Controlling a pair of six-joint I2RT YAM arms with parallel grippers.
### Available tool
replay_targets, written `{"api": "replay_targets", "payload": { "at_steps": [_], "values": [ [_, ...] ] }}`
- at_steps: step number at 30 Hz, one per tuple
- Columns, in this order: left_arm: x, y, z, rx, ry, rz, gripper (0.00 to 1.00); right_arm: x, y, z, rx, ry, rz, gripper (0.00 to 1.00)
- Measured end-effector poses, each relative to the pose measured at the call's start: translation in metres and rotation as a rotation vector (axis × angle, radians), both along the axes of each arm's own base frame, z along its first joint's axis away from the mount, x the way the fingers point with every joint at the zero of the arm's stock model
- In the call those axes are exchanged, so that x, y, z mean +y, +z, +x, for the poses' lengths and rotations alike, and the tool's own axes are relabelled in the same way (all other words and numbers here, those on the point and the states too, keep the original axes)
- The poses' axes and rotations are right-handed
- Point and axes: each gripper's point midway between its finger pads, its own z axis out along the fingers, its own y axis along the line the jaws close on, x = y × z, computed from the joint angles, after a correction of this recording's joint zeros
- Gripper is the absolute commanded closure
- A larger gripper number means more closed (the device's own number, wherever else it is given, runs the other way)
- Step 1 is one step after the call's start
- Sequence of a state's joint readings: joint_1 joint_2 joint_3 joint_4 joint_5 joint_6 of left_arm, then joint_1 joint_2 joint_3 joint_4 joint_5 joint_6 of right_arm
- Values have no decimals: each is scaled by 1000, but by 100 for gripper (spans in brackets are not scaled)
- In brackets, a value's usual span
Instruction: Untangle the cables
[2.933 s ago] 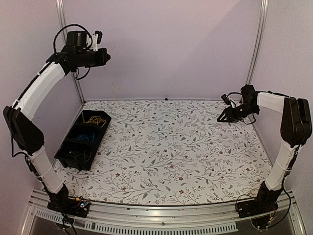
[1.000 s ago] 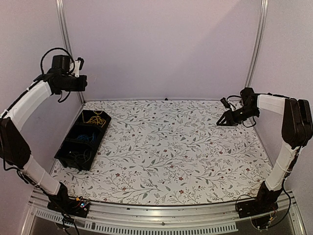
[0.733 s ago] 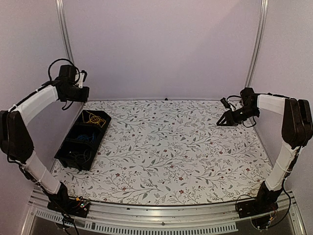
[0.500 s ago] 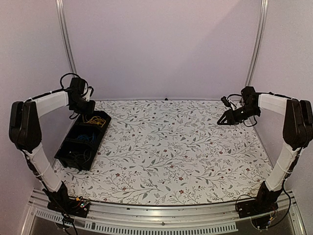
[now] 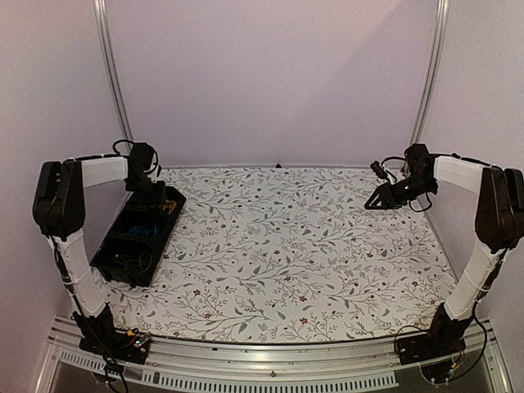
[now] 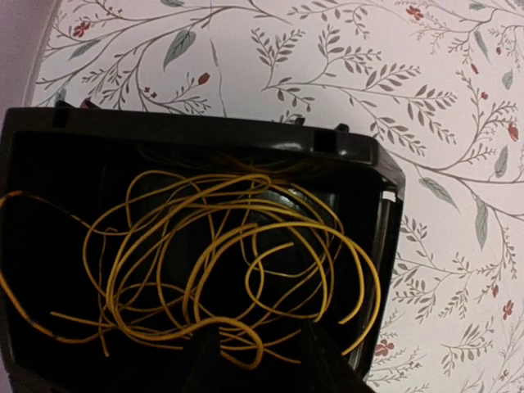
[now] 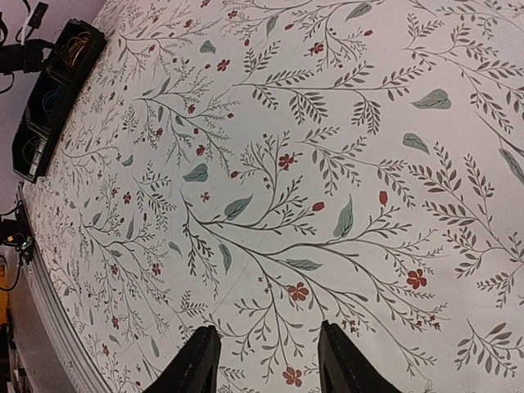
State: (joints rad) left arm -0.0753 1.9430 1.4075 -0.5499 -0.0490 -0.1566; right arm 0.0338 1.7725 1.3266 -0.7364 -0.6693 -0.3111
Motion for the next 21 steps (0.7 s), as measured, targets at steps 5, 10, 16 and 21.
{"api": "replay_targets", "payload": {
  "at_steps": [5, 10, 16, 21],
  "values": [
    [4, 14, -7, 6, 36, 16, 40, -3, 16, 4, -28, 20, -17, 52],
    [-2, 72, -15, -90, 44, 11, 36, -11, 65, 27, -183, 18, -35, 49],
    [-51, 196, -15, -374, -33, -48, 18, -11, 150, 46, -433, 18, -31, 48],
    [-102, 258, -19, -530, -131, -108, 0, -12, 192, 50, -553, -17, -19, 49]
  ]
}}
